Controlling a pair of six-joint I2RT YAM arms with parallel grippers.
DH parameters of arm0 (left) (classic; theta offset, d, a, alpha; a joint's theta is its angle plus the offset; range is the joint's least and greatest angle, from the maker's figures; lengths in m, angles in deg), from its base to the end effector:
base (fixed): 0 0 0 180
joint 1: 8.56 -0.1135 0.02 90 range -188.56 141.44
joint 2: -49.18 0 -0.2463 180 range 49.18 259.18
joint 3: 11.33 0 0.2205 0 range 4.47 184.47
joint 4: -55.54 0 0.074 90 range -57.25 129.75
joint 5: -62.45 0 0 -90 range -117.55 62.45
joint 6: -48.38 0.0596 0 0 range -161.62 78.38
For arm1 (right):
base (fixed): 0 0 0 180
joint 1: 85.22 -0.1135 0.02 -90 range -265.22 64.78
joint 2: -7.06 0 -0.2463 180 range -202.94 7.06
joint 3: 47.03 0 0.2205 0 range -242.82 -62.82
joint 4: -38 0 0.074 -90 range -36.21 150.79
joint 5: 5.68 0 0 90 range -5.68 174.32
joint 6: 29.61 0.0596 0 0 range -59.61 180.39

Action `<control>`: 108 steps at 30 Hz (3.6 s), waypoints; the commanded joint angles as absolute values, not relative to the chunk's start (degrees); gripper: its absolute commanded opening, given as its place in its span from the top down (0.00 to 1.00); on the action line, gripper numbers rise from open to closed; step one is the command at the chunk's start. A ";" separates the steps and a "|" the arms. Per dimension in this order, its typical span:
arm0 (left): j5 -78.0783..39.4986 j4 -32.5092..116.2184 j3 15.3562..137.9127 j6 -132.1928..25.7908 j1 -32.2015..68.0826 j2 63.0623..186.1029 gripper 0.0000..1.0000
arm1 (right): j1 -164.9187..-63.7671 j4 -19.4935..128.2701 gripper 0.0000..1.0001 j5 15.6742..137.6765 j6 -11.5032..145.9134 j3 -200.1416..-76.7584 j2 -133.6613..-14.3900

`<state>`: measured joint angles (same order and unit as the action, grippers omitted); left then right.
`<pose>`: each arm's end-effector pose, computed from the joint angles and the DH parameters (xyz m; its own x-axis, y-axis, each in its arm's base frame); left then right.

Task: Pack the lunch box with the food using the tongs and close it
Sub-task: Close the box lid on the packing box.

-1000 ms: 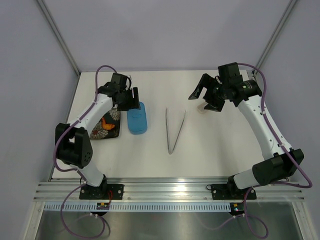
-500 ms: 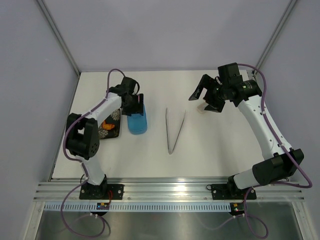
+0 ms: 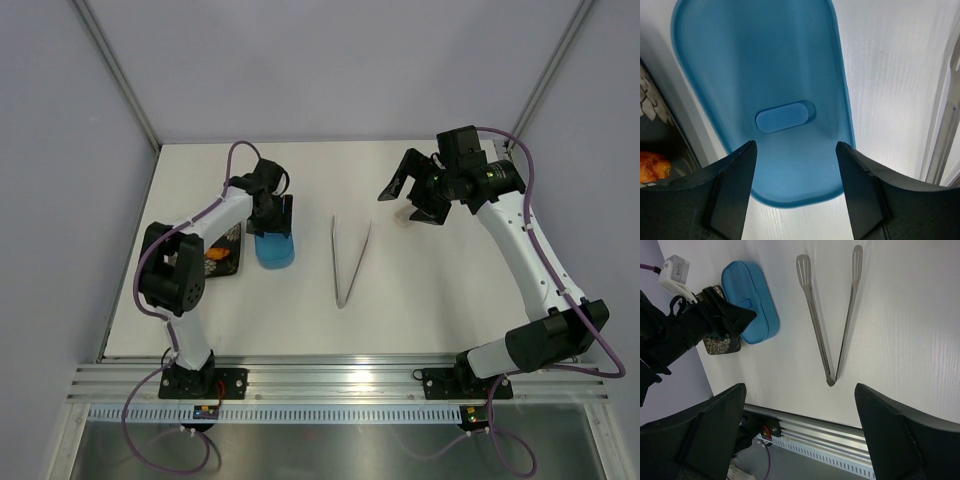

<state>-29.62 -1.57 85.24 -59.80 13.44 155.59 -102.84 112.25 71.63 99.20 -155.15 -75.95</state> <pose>0.3338 -0.1325 0.1892 -0.9233 0.0367 -0.3824 0.0770 0.9929 -0.0906 0.2592 0.0961 0.3516 -0.8326 0.3771 -0.4057 0.1149 0.8341 0.5395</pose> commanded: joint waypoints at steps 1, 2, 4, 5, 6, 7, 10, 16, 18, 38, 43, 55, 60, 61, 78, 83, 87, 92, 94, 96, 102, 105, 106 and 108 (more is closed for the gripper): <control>-31.33 -2.35 88.58 -59.90 14.29 149.29 0.33 | -102.88 112.59 0.02 72.36 99.33 -156.07 -74.07; -31.42 -2.35 88.66 -59.90 14.38 148.67 0.33 | -102.97 112.59 0.02 72.36 99.33 -156.07 -74.07; -31.77 -2.61 88.40 -60.34 14.56 147.10 0.32 | -102.97 112.50 0.02 72.28 99.41 -156.16 -74.15; -31.86 -2.53 88.14 -60.52 14.56 146.74 0.33 | -102.88 112.42 0.02 72.19 99.33 -156.07 -74.16; -31.86 -2.26 87.27 -60.69 14.64 146.47 0.32 | -102.88 112.42 0.02 72.27 99.41 -155.98 -74.16; -31.77 -2.00 86.82 -61.04 14.56 146.47 0.32 | -102.88 112.42 0.02 72.10 99.33 -155.89 -74.16; -30.72 -1.30 84.28 -62.09 14.56 147.78 0.30 | -102.88 112.24 0.02 72.01 99.50 -155.72 -74.16; -28.61 3.62 77.08 -63.86 14.64 152.35 0.29 | -102.88 112.15 0.02 72.01 99.50 -155.01 -73.72; -28.26 3.89 76.36 -63.95 14.64 154.11 0.31 | -102.88 112.33 0.02 72.10 99.50 -154.75 -73.45; -39.59 -3.75 97.98 -61.57 14.64 158.05 0.34 | -102.88 112.77 0.02 72.71 99.59 -154.49 -72.93; -39.24 -4.11 99.56 -61.84 14.56 163.51 0.34 | -102.97 112.94 0.02 73.24 99.68 -153.78 -72.49; -39.77 -3.58 98.06 -62.80 14.73 161.60 0.37 | -102.97 112.59 0.02 72.98 99.77 -153.34 -72.75; -41.43 -3.41 100.18 -62.01 14.73 155.18 0.37 | -102.88 112.15 0.02 72.45 99.94 -153.34 -73.01; -41.70 -3.32 100.27 -62.01 14.65 154.48 0.37 | -102.88 112.07 0.03 72.36 100.03 -153.26 -73.01; -38.19 2.13 91.05 -65.97 13.06 158.77 0.41 | -102.88 112.24 0.03 72.28 100.29 -152.11 -72.14; -36.34 -0.41 91.65 -65.44 12.89 163.52 0.43 | -102.88 112.33 0.03 72.28 100.55 -152.20 -71.87; -38.62 -1.73 93.23 -64.74 12.80 159.23 0.43 | -102.97 112.50 0.03 72.36 100.47 -152.46 -71.87; -41.08 -4.37 97.89 -64.21 12.80 152.81 0.42 | -102.97 112.07 0.03 71.84 100.64 -152.20 -72.22; -40.91 -4.81 97.89 -64.65 12.89 150.08 0.42 | -102.88 111.89 0.03 71.75 100.64 -152.11 -72.40; -40.39 -5.16 96.14 -65.00 12.89 148.07 0.42 | -102.97 111.71 0.03 71.66 100.82 -151.85 -72.22; -37.40 -1.04 82.64 -68.07 13.50 144.98 0.42 | -102.97 111.01 0.03 71.49 101.00 -150.71 -72.13; -35.73 2.30 76.82 -69.22 14.11 146.29 0.42 | -102.97 110.75 0.03 71.22 100.91 -150.44 -72.22; -35.46 2.57 75.84 -69.31 14.73 146.90 0.42 | -103.06 110.75 0.03 71.22 100.91 -150.36 -72.14; -34.67 3.10 74.61 -69.57 15.34 148.93 0.42 | -103.06 110.66 0.03 71.05 100.82 -150.27 -72.22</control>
